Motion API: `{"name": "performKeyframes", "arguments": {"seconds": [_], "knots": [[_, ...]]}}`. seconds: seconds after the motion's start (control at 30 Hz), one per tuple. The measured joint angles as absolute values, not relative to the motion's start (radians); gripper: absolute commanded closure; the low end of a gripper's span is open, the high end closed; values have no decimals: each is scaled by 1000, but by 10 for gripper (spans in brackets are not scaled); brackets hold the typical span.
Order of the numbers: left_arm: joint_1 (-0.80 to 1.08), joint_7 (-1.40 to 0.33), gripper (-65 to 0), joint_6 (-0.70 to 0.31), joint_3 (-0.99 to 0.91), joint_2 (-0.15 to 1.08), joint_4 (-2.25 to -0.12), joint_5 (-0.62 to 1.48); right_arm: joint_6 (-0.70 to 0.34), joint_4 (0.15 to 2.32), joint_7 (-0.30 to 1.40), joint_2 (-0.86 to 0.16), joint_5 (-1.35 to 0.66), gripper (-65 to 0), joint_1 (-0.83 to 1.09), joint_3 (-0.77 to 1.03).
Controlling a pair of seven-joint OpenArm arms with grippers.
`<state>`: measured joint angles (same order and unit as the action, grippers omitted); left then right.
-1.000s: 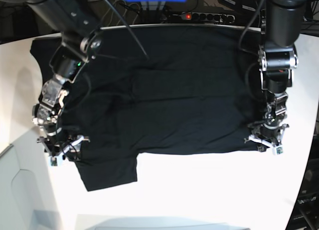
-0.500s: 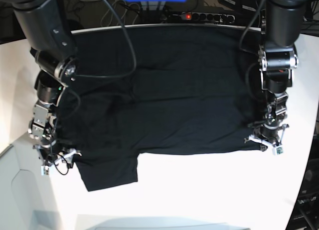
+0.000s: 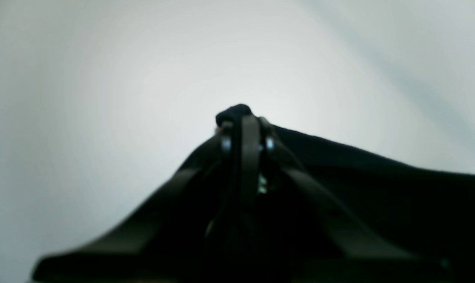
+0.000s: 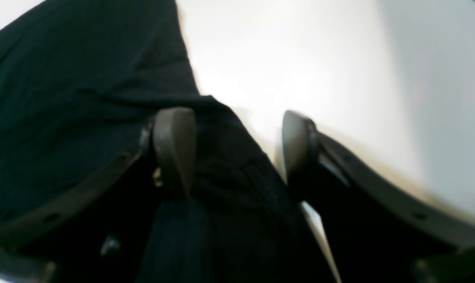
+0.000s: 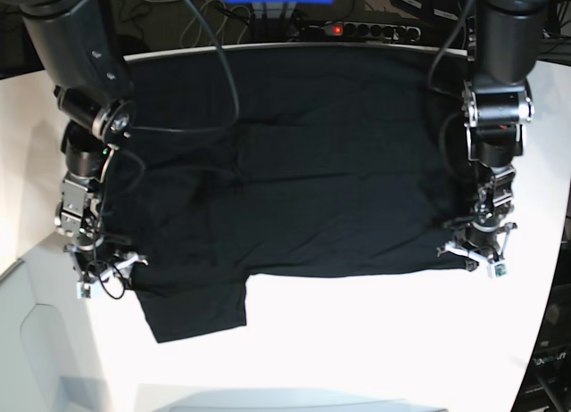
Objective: Fold the T-shirt properly
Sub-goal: 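Pull the folded black shirt back toward the robot with both grippers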
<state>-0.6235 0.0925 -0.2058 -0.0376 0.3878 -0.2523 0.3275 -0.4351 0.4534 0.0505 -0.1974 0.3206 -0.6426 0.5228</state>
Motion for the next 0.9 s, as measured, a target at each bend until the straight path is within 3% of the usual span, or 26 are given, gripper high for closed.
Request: {"name": "performKeyframes", "arguments": {"seconds": [0.13,0.17,0.33,0.67,0.9], "knots": [[-620,98,-8,-206,-38,388,-253,327,-429,464,27,-197,310,-23,-620,448],[-620,99,-8,-206,-38,388,-252,327,-429,465,22,-197,306,0,-617,435],[-616,95,-8,-206,-38,388,-263,327,-429,480,39,-196,307,0,-616,426],[-612,98,-8,-209,-44,391,-266,335,-433,862,84,-141,324,0,-472,429],[-490,65,-8,-203,-45,393,-503,335,-435,1022,93,-97,319,0,-384,431]]}}
